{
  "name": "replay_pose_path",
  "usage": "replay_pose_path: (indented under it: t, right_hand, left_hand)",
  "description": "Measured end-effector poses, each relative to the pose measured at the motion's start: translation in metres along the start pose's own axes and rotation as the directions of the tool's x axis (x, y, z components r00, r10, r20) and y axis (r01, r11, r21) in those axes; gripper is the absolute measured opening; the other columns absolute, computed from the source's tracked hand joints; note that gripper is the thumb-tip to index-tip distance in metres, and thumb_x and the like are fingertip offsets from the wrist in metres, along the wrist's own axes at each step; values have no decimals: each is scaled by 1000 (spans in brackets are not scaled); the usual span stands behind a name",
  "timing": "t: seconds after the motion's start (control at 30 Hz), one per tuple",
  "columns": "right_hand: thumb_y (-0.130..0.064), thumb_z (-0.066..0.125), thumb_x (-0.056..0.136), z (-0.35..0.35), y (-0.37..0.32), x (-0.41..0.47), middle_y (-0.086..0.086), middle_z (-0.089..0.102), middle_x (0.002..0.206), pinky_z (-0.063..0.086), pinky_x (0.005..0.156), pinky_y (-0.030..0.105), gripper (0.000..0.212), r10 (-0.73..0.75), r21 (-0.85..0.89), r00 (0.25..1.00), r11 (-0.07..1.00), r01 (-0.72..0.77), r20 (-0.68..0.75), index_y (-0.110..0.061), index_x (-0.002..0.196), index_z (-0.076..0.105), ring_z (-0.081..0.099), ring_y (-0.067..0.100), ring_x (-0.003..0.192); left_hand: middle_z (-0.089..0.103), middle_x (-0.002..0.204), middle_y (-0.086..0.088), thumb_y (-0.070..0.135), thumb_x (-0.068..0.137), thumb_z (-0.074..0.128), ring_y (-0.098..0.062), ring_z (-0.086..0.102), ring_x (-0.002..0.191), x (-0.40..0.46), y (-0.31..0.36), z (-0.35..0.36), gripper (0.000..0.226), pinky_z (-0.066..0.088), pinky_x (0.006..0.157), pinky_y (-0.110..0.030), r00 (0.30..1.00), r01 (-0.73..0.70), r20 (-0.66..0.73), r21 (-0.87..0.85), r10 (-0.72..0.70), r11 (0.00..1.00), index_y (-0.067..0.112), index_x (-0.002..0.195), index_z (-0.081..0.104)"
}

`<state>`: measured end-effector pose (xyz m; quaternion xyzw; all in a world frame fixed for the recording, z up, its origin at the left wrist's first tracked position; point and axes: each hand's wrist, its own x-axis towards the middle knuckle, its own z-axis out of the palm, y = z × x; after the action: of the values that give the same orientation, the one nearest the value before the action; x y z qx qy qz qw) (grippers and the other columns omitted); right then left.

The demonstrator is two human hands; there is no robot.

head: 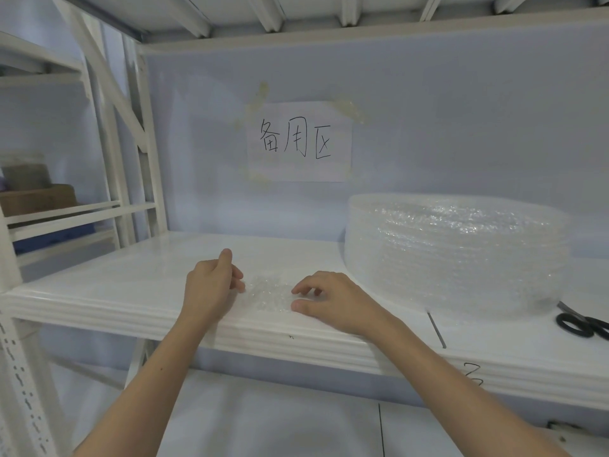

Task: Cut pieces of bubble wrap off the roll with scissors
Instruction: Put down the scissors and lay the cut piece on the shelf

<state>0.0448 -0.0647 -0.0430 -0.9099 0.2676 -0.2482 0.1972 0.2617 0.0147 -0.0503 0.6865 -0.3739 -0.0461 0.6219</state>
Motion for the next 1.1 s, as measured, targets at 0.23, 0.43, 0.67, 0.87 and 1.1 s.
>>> replay_pose_path:
  t: [0.23, 0.43, 0.67, 0.87, 1.1]
  right_hand:
    - [-51, 64, 82, -1, -2, -2, -14, 67, 105, 51, 89, 35, 31, -10, 1, 1000, 1000, 10, 3, -30, 104, 71, 58, 5, 96]
    - [-48, 67, 81, -1, -2, -2, -15, 68, 107, 51, 89, 34, 30, -22, 23, 1000, 1000, 22, 22, -30, 105, 72, 59, 4, 96]
    - [-48, 67, 81, -3, -2, -3, -17, 69, 108, 51, 89, 31, 31, -16, 39, 999, 999, 15, 31, -31, 106, 71, 60, 2, 95]
    - [-48, 68, 80, -3, -2, -4, -17, 70, 109, 51, 89, 31, 32, -6, 33, 1000, 999, 5, 26, -32, 107, 71, 60, 2, 95]
    - [-50, 66, 80, -3, -3, -5, -17, 69, 111, 51, 88, 29, 34, -11, 0, 1000, 1000, 11, 28, -32, 109, 70, 60, 1, 96]
  left_hand:
    - [76, 78, 4, 45, 100, 33, -13, 62, 87, 2, 0, 2, 50, 41, 67, -28, 994, 31, 102, 101, -42, 994, 16, 87, 72]
    - [75, 82, 7, 51, 99, 33, -13, 63, 88, 1, 5, 3, 52, 42, 65, -26, 983, 52, 170, 119, -72, 992, 19, 89, 73]
    - [76, 81, 6, 54, 98, 33, -16, 65, 87, 0, 6, 2, 52, 44, 65, -29, 979, 56, 191, 115, -77, 992, 21, 88, 73]
    - [77, 81, 6, 55, 97, 35, -14, 66, 88, 2, 3, 0, 51, 48, 68, -29, 973, 67, 212, 100, -87, 993, 23, 88, 74]
    - [75, 82, 8, 54, 97, 36, -15, 67, 88, 2, 3, 2, 49, 49, 76, -32, 969, 65, 230, 114, -90, 991, 23, 89, 73]
